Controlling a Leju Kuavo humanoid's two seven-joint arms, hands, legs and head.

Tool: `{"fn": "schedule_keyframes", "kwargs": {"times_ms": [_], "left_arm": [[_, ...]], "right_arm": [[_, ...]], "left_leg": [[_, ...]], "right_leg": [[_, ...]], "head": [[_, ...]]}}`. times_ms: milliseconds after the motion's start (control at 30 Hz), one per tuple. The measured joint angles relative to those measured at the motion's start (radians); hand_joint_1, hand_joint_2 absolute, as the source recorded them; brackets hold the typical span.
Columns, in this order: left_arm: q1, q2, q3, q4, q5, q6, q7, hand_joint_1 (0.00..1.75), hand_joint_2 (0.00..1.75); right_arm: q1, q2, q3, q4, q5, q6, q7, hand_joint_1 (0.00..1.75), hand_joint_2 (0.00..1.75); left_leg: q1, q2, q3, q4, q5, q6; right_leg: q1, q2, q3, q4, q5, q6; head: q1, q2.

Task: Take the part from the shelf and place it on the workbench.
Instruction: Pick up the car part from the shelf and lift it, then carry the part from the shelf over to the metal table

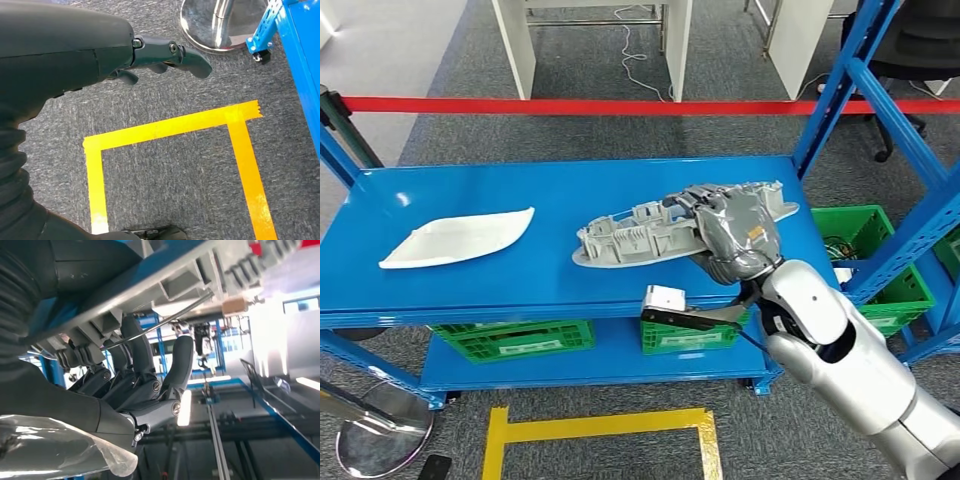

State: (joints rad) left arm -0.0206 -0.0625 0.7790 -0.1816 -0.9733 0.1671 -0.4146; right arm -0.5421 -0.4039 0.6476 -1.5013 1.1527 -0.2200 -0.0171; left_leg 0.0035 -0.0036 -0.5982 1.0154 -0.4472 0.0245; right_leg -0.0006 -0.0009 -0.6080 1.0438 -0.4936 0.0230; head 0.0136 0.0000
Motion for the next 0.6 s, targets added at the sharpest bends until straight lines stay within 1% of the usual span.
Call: {"fn": "schedule_keyframes", "kwargs": {"times_ms": [33,100,133,167,200,233,267,300,333,367,433,467,500,533,567,600], "left_arm": [[-0.001,-0.001,0.0,0.0,0.0,0.0,0.0,0.0,1.75],[-0.002,-0.003,0.0,0.0,-0.001,0.0,-0.001,0.0,1.75],[-0.002,-0.003,0.0,0.0,-0.002,0.001,-0.001,0.0,1.75],[-0.002,-0.004,0.0,0.0,-0.004,0.001,-0.001,0.0,1.75],[-0.002,-0.004,0.0,0.0,-0.006,0.001,-0.001,0.0,1.75],[-0.002,-0.005,0.0,0.0,-0.008,0.001,0.0,0.0,1.75],[-0.002,-0.006,0.0,0.0,-0.009,0.002,0.0,0.0,1.75],[-0.002,-0.007,0.0,0.0,-0.009,0.002,0.0,0.0,1.75],[-0.002,-0.007,0.0,0.0,-0.01,0.002,0.0,0.0,1.75],[-0.002,-0.007,0.001,0.0,-0.01,0.002,0.0,0.0,1.75],[-0.002,-0.007,0.001,0.0,-0.011,0.002,0.001,0.0,1.75],[-0.002,-0.007,0.002,0.0,-0.012,0.002,0.001,0.0,1.75],[-0.003,-0.007,0.002,0.0,-0.013,0.002,0.001,0.0,1.75],[-0.003,-0.007,0.002,0.0,-0.015,0.002,0.001,0.0,1.75],[-0.003,-0.005,0.002,0.0,-0.017,0.002,0.001,0.0,1.75],[-0.003,-0.004,0.002,0.0,-0.02,0.002,0.0,0.0,1.75]], "right_arm": [[-0.001,0.001,-0.002,-0.003,0.003,-0.004,0.0,1.75,1.75],[0.001,0.001,-0.004,-0.004,0.01,-0.01,0.0,1.75,1.75],[0.006,0.001,-0.004,-0.004,0.014,-0.014,0.0,1.75,1.75],[0.01,0.001,-0.004,-0.004,0.019,-0.019,0.0,1.75,1.75],[0.014,0.001,-0.004,-0.004,0.024,-0.025,0.0,1.75,1.75],[0.016,0.001,-0.004,-0.004,0.028,-0.031,0.0,1.75,1.75],[0.017,0.001,-0.005,-0.004,0.031,-0.035,0.0,1.75,1.75],[0.016,0.001,-0.006,-0.004,0.032,-0.038,0.0,1.75,1.75],[0.016,0.002,-0.007,-0.004,0.032,-0.04,0.0,1.75,1.75],[0.017,0.002,-0.007,-0.004,0.033,-0.041,0.001,1.75,1.75],[0.02,0.003,-0.008,-0.004,0.038,-0.047,0.001,1.75,1.75],[0.021,0.004,-0.009,-0.005,0.044,-0.051,0.001,1.75,1.75],[0.022,0.006,-0.01,-0.006,0.052,-0.059,0.001,1.75,1.75],[0.022,0.007,-0.012,-0.007,0.062,-0.069,0.002,1.75,1.75],[0.024,0.01,-0.014,-0.007,0.074,-0.081,0.003,1.75,1.75],[0.028,0.012,-0.017,-0.008,0.089,-0.096,0.006,1.75,1.75]], "left_leg": [[0.003,0.0,0.001,-0.004,0.002,0.004],[0.004,0.0,0.001,-0.004,0.002,0.008],[0.004,0.0,0.001,-0.004,0.002,0.009],[0.004,0.0,0.001,-0.003,0.001,0.009],[0.004,0.0,0.002,-0.003,0.001,0.008],[0.005,0.0,0.002,-0.001,0.0,0.007],[0.005,0.0,0.003,0.0,-0.002,0.004],[0.004,-0.001,0.003,0.003,-0.005,0.0],[0.003,-0.002,0.001,0.006,-0.006,-0.006],[0.002,-0.002,-0.001,0.007,-0.006,-0.011],[0.001,-0.002,-0.003,0.007,-0.003,-0.021],[0.002,-0.002,-0.003,0.009,-0.006,-0.026],[0.002,-0.001,-0.008,0.022,-0.017,-0.03],[0.003,-0.001,-0.021,0.056,-0.039,-0.035],[0.004,0.0,-0.045,0.109,-0.068,-0.04],[0.004,0.0,-0.076,0.177,-0.099,-0.043]], "right_leg": [[-0.001,0.0,-0.02,0.04,-0.024,0.005],[-0.005,0.0,-0.08,0.17,-0.087,0.013],[-0.007,0.0,-0.108,0.228,-0.107,0.016],[-0.009,0.0,-0.124,0.26,-0.111,0.018],[-0.01,0.0,-0.121,0.252,-0.095,0.02],[-0.012,0.0,-0.097,0.202,-0.062,0.02],[-0.013,-0.001,-0.061,0.128,-0.026,0.02],[-0.013,-0.001,-0.022,0.056,-0.001,0.019],[-0.012,-0.001,0.005,0.005,0.013,0.016],[-0.01,0.0,0.019,-0.02,0.015,0.011],[-0.009,0.003,0.021,-0.024,0.014,0.001],[-0.01,0.003,0.021,-0.025,0.016,-0.005],[-0.012,0.002,0.022,-0.027,0.017,-0.011],[-0.014,0.002,0.024,-0.029,0.019,-0.017],[-0.014,0.001,0.025,-0.03,0.019,-0.021],[-0.014,0.001,0.025,-0.03,0.018,-0.024]], "head": [[0.002,0.0],[0.005,0.0],[0.005,0.0],[0.006,0.0],[0.006,0.0],[0.006,0.0],[0.006,0.0],[0.006,0.0],[0.005,0.0],[0.005,0.0],[0.003,0.0],[0.003,0.0],[0.002,0.0],[0.0,0.0],[-0.001,0.0],[-0.003,0.0]]}}
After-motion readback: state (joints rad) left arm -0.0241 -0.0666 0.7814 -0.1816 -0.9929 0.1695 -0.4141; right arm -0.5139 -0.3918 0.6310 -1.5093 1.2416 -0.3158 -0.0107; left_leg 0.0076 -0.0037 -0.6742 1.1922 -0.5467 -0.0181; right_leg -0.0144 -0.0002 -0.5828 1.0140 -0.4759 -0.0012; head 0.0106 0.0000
